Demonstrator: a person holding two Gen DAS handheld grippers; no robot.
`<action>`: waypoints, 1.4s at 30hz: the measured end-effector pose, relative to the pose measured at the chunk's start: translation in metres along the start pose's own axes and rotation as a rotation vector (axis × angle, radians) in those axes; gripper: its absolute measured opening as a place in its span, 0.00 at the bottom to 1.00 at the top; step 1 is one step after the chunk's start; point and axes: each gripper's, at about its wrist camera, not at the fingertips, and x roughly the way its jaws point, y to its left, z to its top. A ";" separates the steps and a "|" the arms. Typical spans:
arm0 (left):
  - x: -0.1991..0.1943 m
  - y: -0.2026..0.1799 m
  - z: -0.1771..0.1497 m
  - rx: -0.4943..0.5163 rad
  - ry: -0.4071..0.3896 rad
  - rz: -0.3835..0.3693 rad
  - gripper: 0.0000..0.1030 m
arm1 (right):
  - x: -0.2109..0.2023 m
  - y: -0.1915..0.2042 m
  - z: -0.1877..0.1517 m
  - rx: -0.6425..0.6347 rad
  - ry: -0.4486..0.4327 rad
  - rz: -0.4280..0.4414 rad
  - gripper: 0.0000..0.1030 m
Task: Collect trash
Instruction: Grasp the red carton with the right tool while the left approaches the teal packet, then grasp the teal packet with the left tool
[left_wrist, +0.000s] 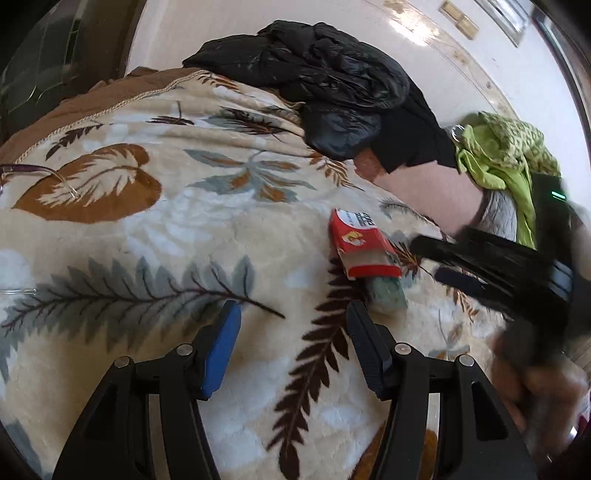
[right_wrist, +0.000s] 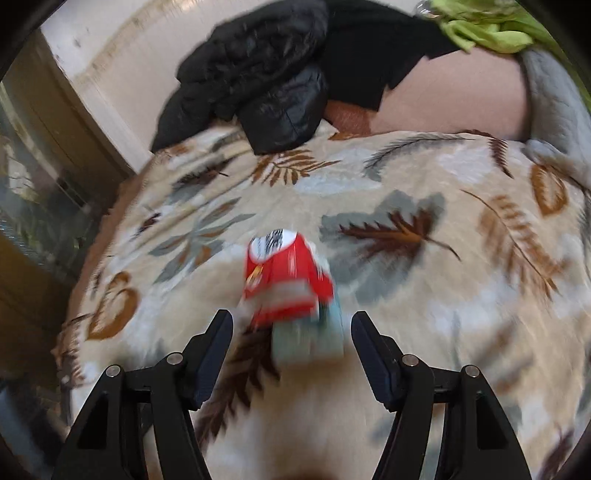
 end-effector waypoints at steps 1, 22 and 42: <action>0.002 0.002 0.001 -0.009 0.002 0.002 0.57 | 0.009 0.001 0.006 -0.011 0.008 -0.008 0.69; 0.010 0.007 0.007 -0.054 0.022 -0.042 0.57 | -0.004 -0.015 -0.040 0.114 0.068 0.413 0.35; 0.063 -0.080 -0.021 -0.067 0.160 -0.151 0.77 | -0.117 -0.124 -0.104 0.392 -0.304 0.131 0.35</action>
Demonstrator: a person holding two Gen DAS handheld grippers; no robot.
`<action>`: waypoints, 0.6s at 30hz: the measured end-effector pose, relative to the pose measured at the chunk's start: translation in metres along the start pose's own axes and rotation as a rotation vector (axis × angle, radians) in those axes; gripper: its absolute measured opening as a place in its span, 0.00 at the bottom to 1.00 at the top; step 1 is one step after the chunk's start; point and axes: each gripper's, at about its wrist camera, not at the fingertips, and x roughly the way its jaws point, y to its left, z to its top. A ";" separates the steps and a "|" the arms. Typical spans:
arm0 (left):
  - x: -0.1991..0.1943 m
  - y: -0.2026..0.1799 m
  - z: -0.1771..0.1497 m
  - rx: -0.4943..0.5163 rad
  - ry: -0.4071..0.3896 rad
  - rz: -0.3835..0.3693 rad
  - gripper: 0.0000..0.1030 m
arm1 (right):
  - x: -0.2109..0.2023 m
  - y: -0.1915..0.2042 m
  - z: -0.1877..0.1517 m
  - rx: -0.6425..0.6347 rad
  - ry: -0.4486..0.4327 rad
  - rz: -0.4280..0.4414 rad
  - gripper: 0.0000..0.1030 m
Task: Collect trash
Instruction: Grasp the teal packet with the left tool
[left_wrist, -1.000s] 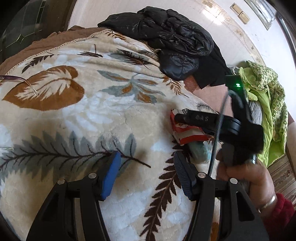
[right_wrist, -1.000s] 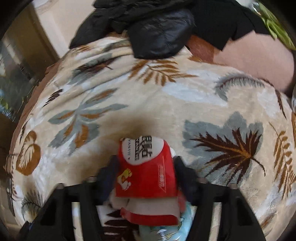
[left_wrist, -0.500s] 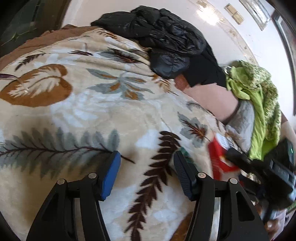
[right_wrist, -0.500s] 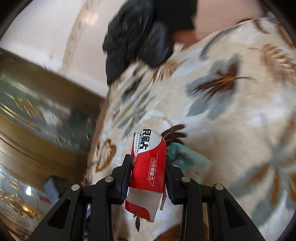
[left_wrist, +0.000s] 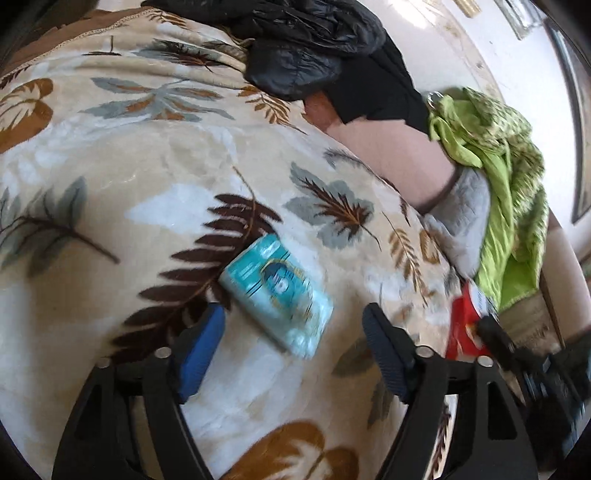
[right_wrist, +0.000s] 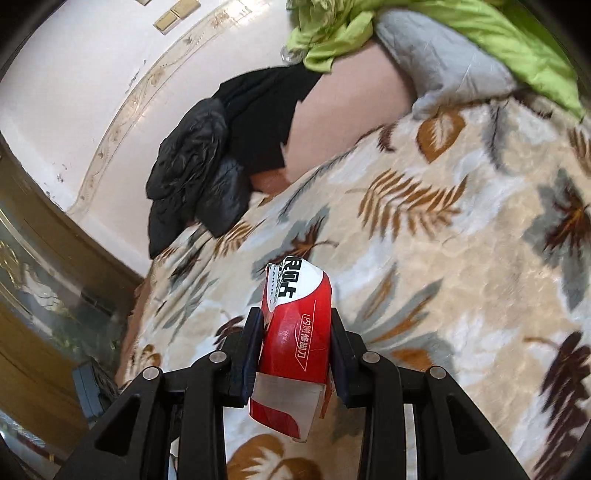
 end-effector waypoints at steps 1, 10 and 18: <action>0.007 -0.007 0.001 0.012 -0.005 0.033 0.80 | -0.002 -0.003 0.002 0.005 -0.007 0.001 0.35; 0.042 -0.025 0.006 0.204 -0.047 0.272 0.52 | -0.013 -0.011 0.004 0.005 -0.009 0.032 0.35; 0.025 -0.019 0.005 0.226 -0.067 0.196 0.23 | -0.011 -0.005 0.001 -0.012 0.009 0.022 0.35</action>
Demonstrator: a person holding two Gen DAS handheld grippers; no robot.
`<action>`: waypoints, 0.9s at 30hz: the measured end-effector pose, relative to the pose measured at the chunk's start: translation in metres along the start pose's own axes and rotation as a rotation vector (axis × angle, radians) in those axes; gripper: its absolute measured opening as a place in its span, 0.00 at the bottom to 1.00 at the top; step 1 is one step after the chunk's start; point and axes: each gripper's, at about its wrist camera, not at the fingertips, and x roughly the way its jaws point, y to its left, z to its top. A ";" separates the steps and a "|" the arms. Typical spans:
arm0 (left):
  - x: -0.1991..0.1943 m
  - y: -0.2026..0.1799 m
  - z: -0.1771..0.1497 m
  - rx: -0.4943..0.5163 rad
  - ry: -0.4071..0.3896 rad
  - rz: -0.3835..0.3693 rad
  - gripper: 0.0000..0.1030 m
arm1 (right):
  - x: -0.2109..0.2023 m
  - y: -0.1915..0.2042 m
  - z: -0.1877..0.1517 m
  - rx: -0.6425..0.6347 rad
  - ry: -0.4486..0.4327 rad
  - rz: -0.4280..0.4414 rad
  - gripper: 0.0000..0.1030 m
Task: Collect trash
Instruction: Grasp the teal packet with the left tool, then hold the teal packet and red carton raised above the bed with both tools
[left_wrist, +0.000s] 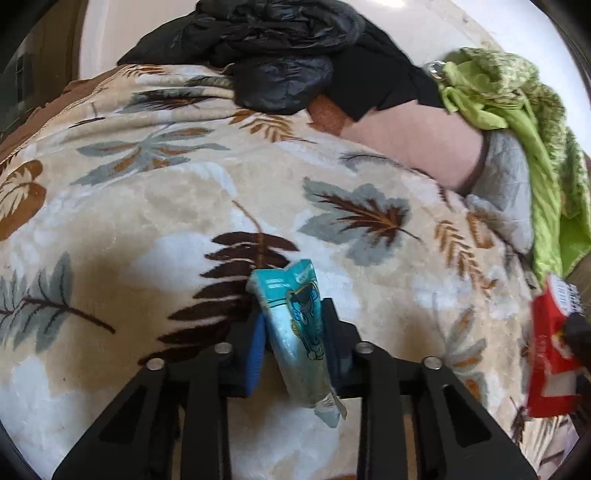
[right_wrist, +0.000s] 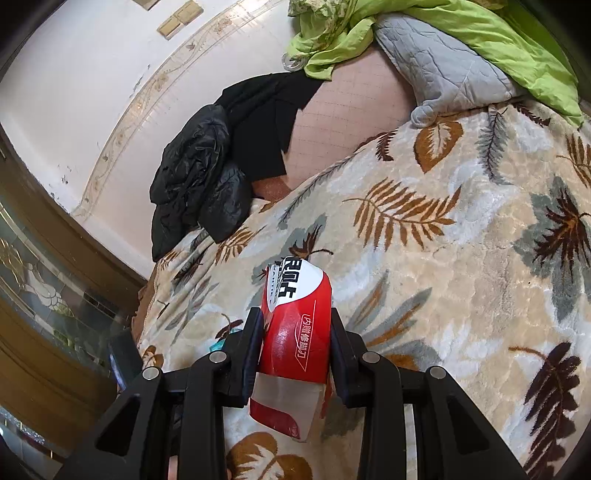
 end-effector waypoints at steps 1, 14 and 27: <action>-0.003 -0.003 -0.001 0.012 -0.004 -0.014 0.22 | 0.000 0.003 -0.002 -0.010 0.002 -0.002 0.35; -0.107 -0.022 -0.030 0.128 -0.173 -0.049 0.22 | -0.038 0.030 -0.042 -0.169 -0.023 -0.053 0.35; -0.191 -0.020 -0.107 0.280 -0.218 -0.032 0.22 | -0.087 0.038 -0.102 -0.274 -0.005 -0.050 0.35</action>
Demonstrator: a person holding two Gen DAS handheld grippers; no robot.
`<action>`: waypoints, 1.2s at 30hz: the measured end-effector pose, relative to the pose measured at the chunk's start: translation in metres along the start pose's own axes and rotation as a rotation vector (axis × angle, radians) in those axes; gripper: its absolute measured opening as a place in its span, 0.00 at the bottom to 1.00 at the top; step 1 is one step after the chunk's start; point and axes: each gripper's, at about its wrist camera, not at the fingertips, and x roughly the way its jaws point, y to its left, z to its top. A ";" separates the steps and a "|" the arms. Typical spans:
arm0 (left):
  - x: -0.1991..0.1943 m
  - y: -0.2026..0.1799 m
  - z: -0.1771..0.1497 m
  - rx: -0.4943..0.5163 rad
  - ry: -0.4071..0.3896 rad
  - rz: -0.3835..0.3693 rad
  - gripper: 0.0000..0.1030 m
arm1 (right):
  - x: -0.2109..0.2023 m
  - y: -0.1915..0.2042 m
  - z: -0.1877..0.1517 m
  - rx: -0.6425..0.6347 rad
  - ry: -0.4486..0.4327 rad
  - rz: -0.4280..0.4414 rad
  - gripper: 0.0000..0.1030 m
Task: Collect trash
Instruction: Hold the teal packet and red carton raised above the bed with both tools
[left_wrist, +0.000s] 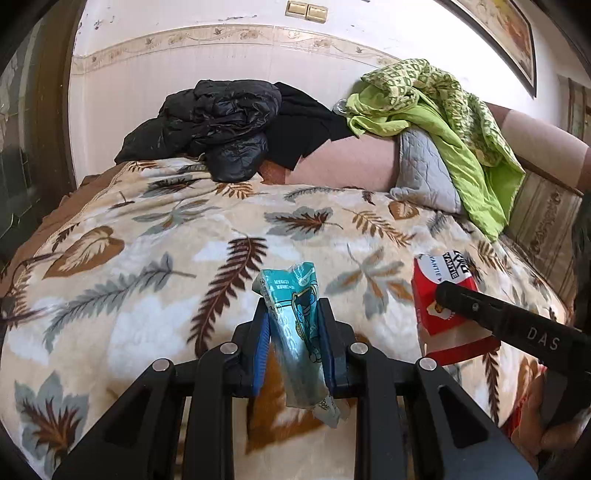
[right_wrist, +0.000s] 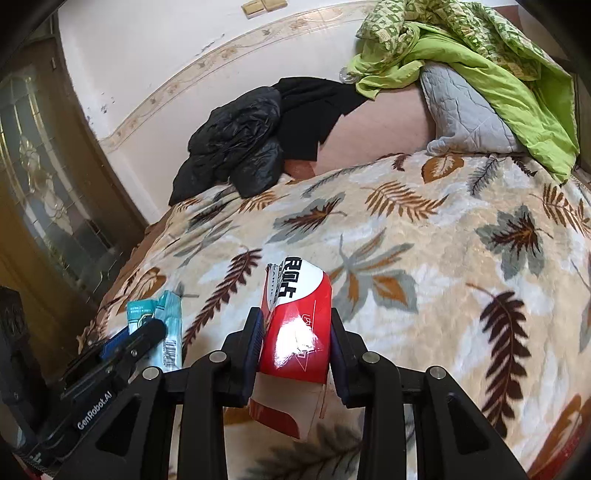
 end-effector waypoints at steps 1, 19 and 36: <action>-0.003 0.000 -0.003 0.000 0.002 0.001 0.22 | -0.002 0.001 -0.003 -0.002 0.005 0.004 0.35; -0.009 -0.022 -0.025 0.106 -0.018 0.070 0.22 | -0.021 -0.005 -0.025 0.015 0.028 0.007 0.35; -0.007 -0.023 -0.026 0.113 -0.016 0.069 0.22 | -0.016 -0.002 -0.025 0.002 0.034 0.007 0.35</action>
